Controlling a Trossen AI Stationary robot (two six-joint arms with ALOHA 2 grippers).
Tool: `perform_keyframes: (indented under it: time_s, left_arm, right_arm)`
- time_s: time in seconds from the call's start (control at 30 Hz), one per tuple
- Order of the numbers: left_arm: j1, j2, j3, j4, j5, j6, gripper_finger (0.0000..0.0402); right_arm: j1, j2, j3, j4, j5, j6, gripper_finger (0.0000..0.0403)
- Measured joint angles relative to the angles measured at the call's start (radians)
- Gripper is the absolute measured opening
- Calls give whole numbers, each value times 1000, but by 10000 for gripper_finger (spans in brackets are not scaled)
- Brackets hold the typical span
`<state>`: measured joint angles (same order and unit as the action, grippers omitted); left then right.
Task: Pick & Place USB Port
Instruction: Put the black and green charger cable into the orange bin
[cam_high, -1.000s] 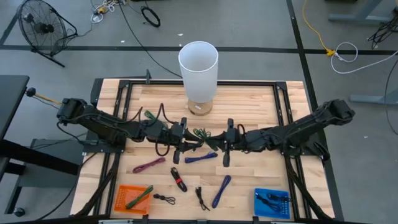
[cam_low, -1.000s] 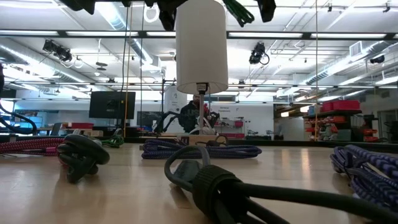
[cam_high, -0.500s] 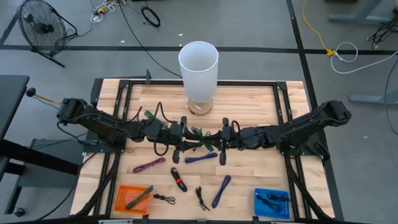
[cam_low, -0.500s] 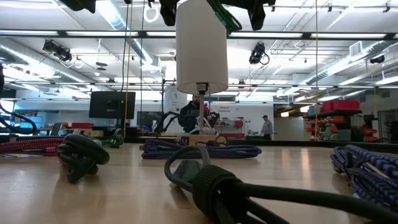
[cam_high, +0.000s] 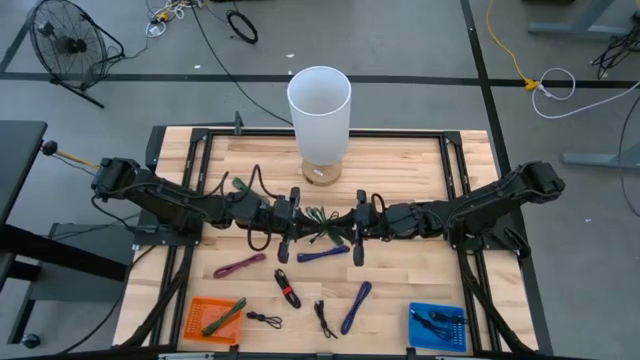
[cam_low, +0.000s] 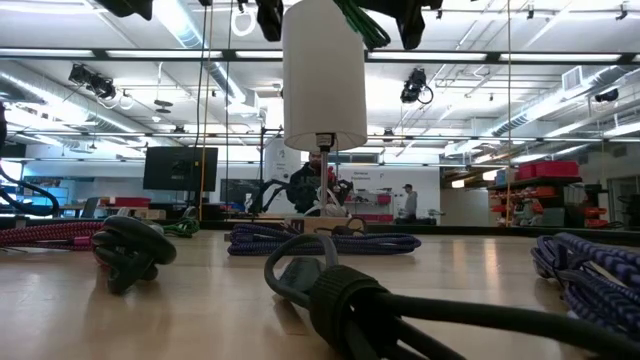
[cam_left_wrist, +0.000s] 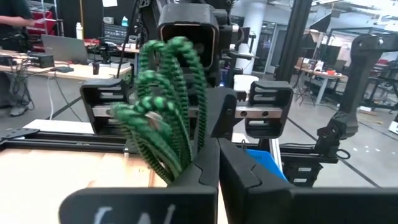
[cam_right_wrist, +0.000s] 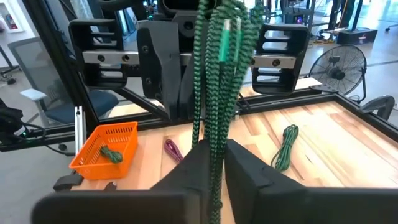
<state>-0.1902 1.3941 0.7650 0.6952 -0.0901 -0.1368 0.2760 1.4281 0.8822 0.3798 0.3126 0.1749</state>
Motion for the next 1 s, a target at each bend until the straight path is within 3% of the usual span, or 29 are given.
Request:
perform_keyframes:
  time_s: [0.2, 0.37, 0.5, 0.67, 1.0]
  left_arm:
    - [0, 0, 0, -41, -11, -9, 4]
    - [-3, 0, 0, -50, -4, -12, 27]
    - [-4, 0, 0, -51, 0, 2, 42]
    - [-5, 0, 0, -51, -20, 22, 8]
    - [-10, 0, 0, -58, -10, -6, 18]
  right_arm:
    - [0, 0, 0, 0, 10, -10, 71]
    - [0, 0, 0, 7, 13, -21, 11]
    - [0, 0, 0, 20, 7, -25, 4]
    - [0, 0, 0, 21, -11, -28, 1]
    - [3, 0, 0, 34, 9, -36, 0]
